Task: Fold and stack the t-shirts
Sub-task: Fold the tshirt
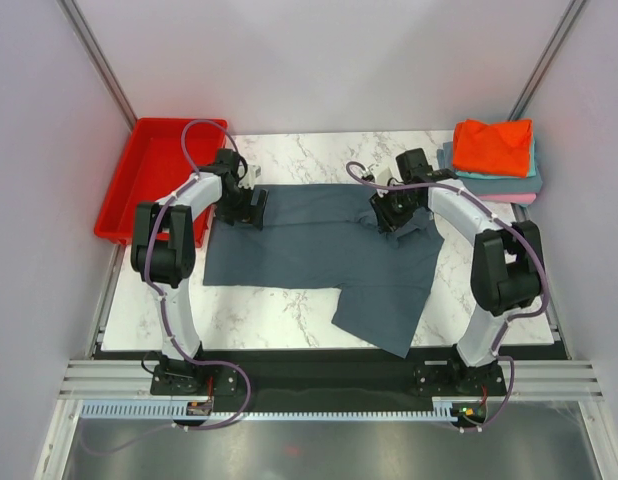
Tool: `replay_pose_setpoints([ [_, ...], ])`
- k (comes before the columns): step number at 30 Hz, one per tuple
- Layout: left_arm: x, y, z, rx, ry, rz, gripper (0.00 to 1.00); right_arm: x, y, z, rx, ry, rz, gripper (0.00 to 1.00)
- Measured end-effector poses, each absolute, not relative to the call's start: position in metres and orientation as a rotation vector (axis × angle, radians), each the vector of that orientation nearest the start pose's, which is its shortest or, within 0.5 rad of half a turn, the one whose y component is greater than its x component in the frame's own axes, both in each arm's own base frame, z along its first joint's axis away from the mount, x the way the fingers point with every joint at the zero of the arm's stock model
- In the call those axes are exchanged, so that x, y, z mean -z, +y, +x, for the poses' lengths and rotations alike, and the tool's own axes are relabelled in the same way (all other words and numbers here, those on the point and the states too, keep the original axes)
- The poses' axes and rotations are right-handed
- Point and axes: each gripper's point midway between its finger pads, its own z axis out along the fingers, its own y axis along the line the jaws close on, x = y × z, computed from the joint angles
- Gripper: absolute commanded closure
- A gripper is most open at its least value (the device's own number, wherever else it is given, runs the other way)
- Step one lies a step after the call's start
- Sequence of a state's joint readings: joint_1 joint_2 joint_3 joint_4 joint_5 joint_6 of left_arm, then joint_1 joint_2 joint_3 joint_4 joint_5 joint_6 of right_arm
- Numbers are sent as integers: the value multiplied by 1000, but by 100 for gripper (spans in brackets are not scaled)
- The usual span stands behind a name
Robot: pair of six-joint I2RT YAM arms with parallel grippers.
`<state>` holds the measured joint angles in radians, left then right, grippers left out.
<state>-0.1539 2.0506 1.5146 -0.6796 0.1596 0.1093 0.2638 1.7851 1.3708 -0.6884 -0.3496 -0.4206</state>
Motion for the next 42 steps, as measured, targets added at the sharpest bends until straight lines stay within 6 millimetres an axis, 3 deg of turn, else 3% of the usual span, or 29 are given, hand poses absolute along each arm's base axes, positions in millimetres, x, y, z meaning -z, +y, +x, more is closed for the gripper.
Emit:
replay_pose_setpoints([
  [5, -27, -89, 422, 231, 2752, 406, 1, -74, 150, 375, -446, 2484, -980, 60],
  [23, -27, -90, 422, 221, 2752, 411, 1, -54, 147, 405, -363, 2506, -923, 59],
  [27, -27, -90, 422, 219, 2752, 410, 1, -48, 146, 410, -345, 2509, -902, 78],
  [33, -27, -91, 421, 219, 2752, 416, 1, -50, 146, 416, -328, 2498, -885, 97],
  [42, -27, -93, 421, 205, 2751, 425, 1, -64, 150, 414, -348, 2478, -871, 100],
])
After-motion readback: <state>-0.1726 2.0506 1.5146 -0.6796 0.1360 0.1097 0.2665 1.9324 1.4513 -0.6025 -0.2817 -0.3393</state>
